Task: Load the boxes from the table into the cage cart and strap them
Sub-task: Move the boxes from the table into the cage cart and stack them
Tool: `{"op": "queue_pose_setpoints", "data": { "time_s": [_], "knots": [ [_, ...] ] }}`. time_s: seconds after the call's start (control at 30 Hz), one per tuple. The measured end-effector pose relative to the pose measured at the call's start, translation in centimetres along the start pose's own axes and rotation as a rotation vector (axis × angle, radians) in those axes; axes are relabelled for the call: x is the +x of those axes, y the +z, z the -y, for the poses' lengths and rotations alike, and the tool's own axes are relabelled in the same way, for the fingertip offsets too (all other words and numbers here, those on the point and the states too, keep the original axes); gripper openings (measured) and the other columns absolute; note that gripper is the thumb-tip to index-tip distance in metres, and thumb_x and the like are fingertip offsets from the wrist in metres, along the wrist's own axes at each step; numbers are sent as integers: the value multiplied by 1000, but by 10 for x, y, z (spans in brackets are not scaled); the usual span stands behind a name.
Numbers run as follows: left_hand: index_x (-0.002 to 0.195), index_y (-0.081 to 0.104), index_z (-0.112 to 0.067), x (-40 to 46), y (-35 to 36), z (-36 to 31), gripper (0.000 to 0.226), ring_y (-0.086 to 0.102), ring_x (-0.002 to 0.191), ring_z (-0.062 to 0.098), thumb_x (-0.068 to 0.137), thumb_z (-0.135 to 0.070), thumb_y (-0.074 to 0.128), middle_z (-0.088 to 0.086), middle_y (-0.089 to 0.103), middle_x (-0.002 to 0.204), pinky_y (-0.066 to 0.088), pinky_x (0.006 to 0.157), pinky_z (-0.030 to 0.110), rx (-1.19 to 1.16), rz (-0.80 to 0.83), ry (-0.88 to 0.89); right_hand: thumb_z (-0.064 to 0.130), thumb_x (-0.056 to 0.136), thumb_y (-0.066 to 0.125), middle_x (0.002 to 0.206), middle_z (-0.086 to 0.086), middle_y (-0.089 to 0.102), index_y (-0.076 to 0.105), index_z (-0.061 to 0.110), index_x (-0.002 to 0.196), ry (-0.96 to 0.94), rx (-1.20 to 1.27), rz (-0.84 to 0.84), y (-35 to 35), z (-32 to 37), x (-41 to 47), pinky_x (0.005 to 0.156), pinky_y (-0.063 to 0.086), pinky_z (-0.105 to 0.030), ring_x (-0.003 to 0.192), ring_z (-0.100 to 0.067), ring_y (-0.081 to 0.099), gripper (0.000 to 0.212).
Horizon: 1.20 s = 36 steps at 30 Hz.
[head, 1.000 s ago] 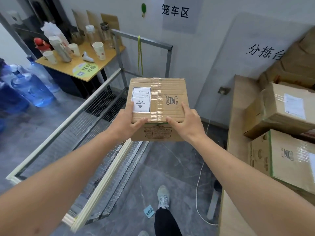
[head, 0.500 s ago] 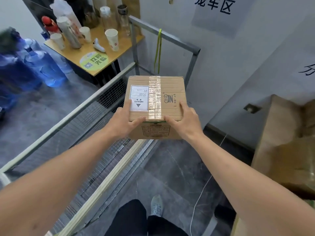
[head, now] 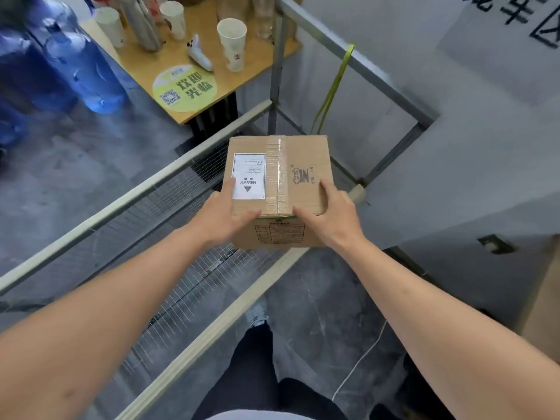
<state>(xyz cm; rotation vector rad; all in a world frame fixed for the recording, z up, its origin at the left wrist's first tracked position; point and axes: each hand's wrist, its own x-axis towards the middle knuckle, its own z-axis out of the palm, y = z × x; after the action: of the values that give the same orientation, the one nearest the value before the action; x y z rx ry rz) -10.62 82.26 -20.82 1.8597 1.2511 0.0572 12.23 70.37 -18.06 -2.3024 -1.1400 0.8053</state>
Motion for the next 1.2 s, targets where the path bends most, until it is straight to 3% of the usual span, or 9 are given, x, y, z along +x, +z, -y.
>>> {"op": "queue_pose_setpoints", "data": {
  "time_s": [0.17,0.3,0.4,0.57,0.73,0.9,1.0,1.07,1.2],
  "knots": [
    [163,10,-33,56,-11,29,99,58,114,28,88,-66,67,5,47,141,58,93,52,-22,29,-92,67,81,71,144,-2,45,26,31,161,25,-55,89,29,13,68,107,45,-42,129,-20,49,99],
    [163,13,-27,91,-7,50,97,53,124,27,91,-61,68,3,48,143,49,107,49,-57,33,-133,64,81,73,144,-1,45,24,32,161,55,-62,161,51,14,111,107,45,-42,126,-19,50,99],
    [162,12,-31,115,2,65,97,53,125,30,90,-62,68,10,47,146,51,103,52,-85,56,-191,63,81,74,143,-1,45,25,32,161,64,-70,213,68,6,143,101,45,-38,115,-14,46,99],
    [162,15,-28,158,34,94,96,53,115,23,89,-62,68,2,48,139,47,88,34,-135,42,-271,56,81,77,140,-1,44,27,30,160,73,-73,309,101,-17,197,100,46,-36,116,-15,46,97],
    [160,22,-31,205,84,123,91,55,118,23,86,-59,69,1,52,141,45,91,33,-238,23,-388,43,82,79,129,-2,44,33,31,155,75,-75,385,140,-53,258,89,41,-31,110,-19,49,87],
    [161,23,-24,256,138,145,86,51,121,21,94,-46,72,-4,49,139,42,97,31,-306,-28,-473,53,76,79,142,-5,44,30,41,154,107,-171,416,186,-96,317,109,45,-49,128,-29,49,93],
    [162,19,-23,286,170,163,91,49,133,24,93,-47,73,1,48,150,37,99,28,-332,-42,-506,55,76,81,147,-8,41,29,43,155,116,-244,441,213,-122,351,110,44,-53,131,-33,48,95],
    [161,24,-20,303,189,172,88,50,128,18,93,-40,76,-5,50,145,34,98,24,-361,-69,-527,52,76,82,152,-11,35,30,40,155,103,-274,472,227,-139,372,112,42,-58,136,-38,45,96],
    [156,32,-21,337,219,186,84,58,124,17,89,-37,80,-6,58,141,45,106,32,-405,-128,-539,53,77,81,153,-11,32,28,39,157,57,-297,508,249,-167,410,113,42,-59,136,-40,43,97]
  ]
}}
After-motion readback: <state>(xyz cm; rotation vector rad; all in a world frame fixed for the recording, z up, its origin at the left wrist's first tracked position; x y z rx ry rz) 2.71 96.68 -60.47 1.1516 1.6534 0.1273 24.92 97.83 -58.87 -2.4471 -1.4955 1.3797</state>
